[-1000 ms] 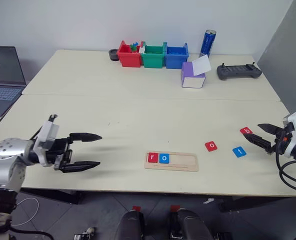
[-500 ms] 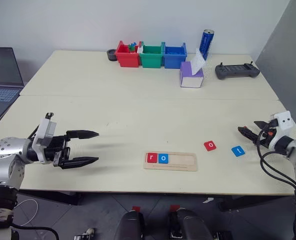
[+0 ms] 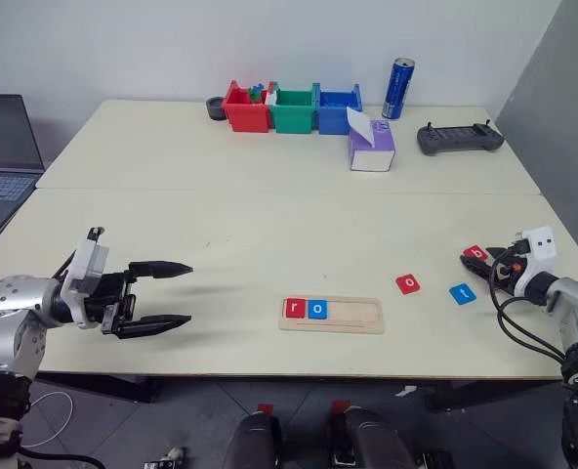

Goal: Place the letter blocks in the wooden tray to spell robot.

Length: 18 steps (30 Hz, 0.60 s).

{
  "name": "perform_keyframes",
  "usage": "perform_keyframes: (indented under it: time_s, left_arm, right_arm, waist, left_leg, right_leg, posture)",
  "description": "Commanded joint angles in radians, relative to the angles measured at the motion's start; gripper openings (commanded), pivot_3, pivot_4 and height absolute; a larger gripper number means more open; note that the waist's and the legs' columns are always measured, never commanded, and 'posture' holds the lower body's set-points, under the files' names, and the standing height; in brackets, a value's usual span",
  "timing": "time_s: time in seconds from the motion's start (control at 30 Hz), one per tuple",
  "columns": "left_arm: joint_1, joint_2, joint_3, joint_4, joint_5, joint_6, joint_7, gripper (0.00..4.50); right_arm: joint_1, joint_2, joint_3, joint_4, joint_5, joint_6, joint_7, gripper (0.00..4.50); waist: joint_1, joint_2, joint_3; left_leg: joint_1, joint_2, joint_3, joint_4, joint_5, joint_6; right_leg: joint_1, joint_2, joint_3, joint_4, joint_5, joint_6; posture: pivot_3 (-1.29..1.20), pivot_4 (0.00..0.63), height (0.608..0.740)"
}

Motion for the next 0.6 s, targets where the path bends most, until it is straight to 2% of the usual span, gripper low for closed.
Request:
perform_keyframes:
  time_s: [0.03,0.13,0.23,0.37,0.47,0.53,0.6]
  left_arm:
    - [-0.004,0.022,0.029,-0.01,-0.012,-0.011,-0.007,4.5]
    - [-0.011,0.02,0.027,0.001,-0.007,-0.019,-0.007,4.5]
    - [-0.018,0.028,0.012,0.014,-0.002,-0.024,-0.007,4.5]
    - [-0.036,0.045,-0.009,0.045,-0.008,-0.037,-0.007,4.5]
    - [-0.045,0.059,-0.03,0.073,-0.013,-0.054,-0.007,4.5]
    - [-0.055,0.064,-0.044,0.09,-0.016,-0.064,-0.007,4.5]
    - [-0.08,0.058,-0.062,0.115,-0.009,-0.077,-0.007,4.5]
  right_arm:
    - [0.003,0.023,-0.008,-0.031,-0.006,-0.015,-0.04,2.49]
    - [0.063,0.05,-0.029,-0.148,0.016,0.013,-0.083,1.44]
    - [0.141,0.077,-0.054,-0.331,0.031,0.062,-0.154,1.46]
    - [0.291,0.114,-0.087,-0.813,0.082,0.243,-0.293,1.46]
    - [0.418,0.221,-0.118,-1.202,0.104,0.377,-0.482,1.46]
    - [0.485,0.293,-0.104,-1.371,0.122,0.474,-0.572,1.46]
    - [0.583,0.353,-0.01,-1.529,0.08,0.532,-0.648,1.46]
  waist:
    - [0.0,0.0,0.0]
    - [0.0,0.0,0.0]
    - [0.001,0.0,0.0]
    - [0.001,0.001,0.0]
    - [0.002,0.0,0.0]
    - [0.002,0.0,0.0]
    - [0.004,-0.001,-0.002]
  left_leg:
    - [0.0,0.0,0.0,0.0,0.0,0.0]
    - [0.0,0.0,0.0,0.0,0.0,0.0]
    - [0.0,0.0,0.0,0.0,0.0,0.0]
    - [-0.001,0.0,0.0,0.0,0.0,0.0]
    - [-0.001,0.001,-0.001,-0.001,0.0,0.0]
    - [-0.001,0.001,-0.002,-0.002,0.0,0.0]
    - [-0.001,0.001,-0.002,-0.001,0.0,0.0]
  right_leg:
    - [0.0,0.0,0.0,0.0,0.0,0.0]
    - [0.0,0.0,0.0,0.0,0.0,0.0]
    - [0.0,0.0,0.0,0.0,0.0,0.0]
    - [-0.001,0.0,0.0,0.0,0.0,0.0]
    - [-0.001,0.0,0.0,0.0,0.0,0.0]
    - [-0.001,0.001,-0.001,0.0,0.0,0.0]
    - [-0.001,0.0,-0.001,0.0,0.0,0.0]
  posture:
    - [0.0,0.15,0.74]
    - [0.0,0.15,0.74]
    - [0.0,0.15,0.74]
    - [0.0,0.15,0.74]
    - [0.0,0.15,0.74]
    - [0.0,0.15,0.74]
    - [0.0,0.15,0.74]
